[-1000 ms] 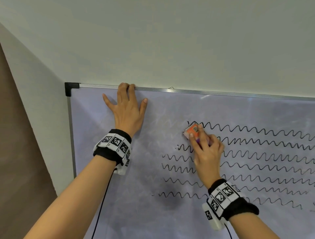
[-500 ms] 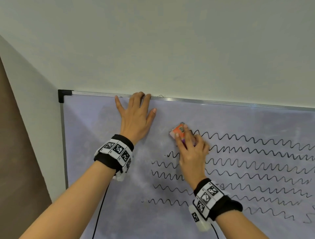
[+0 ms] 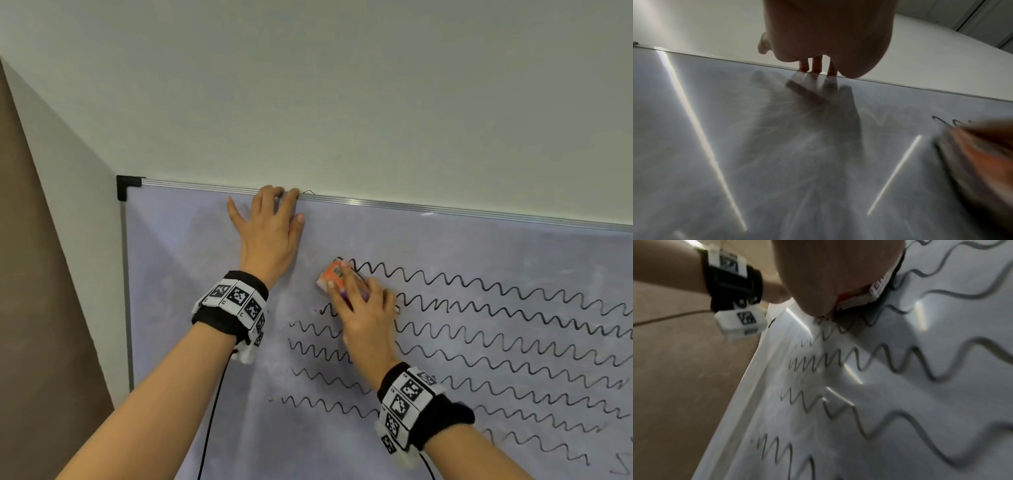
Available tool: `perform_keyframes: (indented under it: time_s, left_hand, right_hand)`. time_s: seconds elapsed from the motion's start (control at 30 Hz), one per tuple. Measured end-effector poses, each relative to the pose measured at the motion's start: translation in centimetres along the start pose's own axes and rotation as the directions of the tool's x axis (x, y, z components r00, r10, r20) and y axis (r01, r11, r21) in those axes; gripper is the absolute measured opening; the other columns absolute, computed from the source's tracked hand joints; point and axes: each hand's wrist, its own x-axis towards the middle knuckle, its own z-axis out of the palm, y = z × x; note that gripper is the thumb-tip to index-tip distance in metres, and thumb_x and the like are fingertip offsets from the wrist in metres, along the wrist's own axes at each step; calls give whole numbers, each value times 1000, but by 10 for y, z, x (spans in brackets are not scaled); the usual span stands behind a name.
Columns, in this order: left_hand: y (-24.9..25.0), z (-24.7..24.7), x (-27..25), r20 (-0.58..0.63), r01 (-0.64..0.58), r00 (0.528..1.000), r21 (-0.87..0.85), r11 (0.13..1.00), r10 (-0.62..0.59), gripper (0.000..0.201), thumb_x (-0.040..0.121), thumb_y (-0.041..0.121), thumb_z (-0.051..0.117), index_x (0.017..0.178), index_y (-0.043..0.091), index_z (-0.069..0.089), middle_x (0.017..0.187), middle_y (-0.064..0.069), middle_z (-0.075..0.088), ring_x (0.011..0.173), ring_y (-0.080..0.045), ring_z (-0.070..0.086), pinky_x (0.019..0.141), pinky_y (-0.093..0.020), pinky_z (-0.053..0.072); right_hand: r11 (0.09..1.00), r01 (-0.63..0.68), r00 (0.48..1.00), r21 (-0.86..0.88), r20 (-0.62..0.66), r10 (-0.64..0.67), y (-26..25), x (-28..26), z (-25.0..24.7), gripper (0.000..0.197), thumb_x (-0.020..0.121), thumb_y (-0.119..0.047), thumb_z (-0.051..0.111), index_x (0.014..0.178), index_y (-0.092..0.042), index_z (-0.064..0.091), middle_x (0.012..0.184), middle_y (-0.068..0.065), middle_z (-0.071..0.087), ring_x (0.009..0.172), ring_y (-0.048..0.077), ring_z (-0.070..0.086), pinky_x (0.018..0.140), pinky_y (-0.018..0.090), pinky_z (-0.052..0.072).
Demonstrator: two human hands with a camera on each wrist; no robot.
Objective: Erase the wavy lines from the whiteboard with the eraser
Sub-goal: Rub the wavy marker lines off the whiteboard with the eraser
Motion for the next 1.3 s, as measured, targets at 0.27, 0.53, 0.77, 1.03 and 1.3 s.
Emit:
perform_keyframes:
  time_s: [0.27,0.53,0.77,1.03,1.3]
  left_hand:
    - [6,0,-1,-4,46,999,7,999,-46,37,95,37,41,128,23,50,127,-3,47,124,-19,38,106,-69,5]
    - [11,0,-3,5,82,997,28,996,-82,36,96,38,42,129,24,49,128,-2,45,125,-19,40,107,-68,2]
    - [11,1,-2,5,85,996,43,995,-85,38,95,38,44,130,24,48,129,-2,44,125,-19,40,106,-68,2]
    - [11,0,-2,20,75,997,51,996,-76,38,95,37,46,131,24,47,132,-3,43,129,-20,38,106,-68,0]
    - [12,1,-3,16,76,997,53,996,-77,38,96,39,44,131,23,48,133,-3,43,130,-21,37,106,-68,1]
  right_hand:
    - [998,-56,998,34,-22,57,28,7,-11,77,60,0,68,134,-18,53,144,14,45,102,36,41,81,47,32]
    - [998,54,993,22,101,-56,22,-35,-6,87,53,2,76,134,-18,52,146,13,41,103,39,43,81,53,42]
    - [994,-94,995,57,23,93,36,3,-16,76,58,1,72,130,-16,57,143,14,46,105,38,39,81,51,39]
    - [996,77,989,37,126,-81,28,-41,-8,95,50,-1,78,137,-19,44,148,10,33,104,38,42,83,52,41]
    - [988,-124,989,93,-67,130,50,-1,-16,74,65,2,72,134,-16,51,144,15,44,104,38,41,82,51,37]
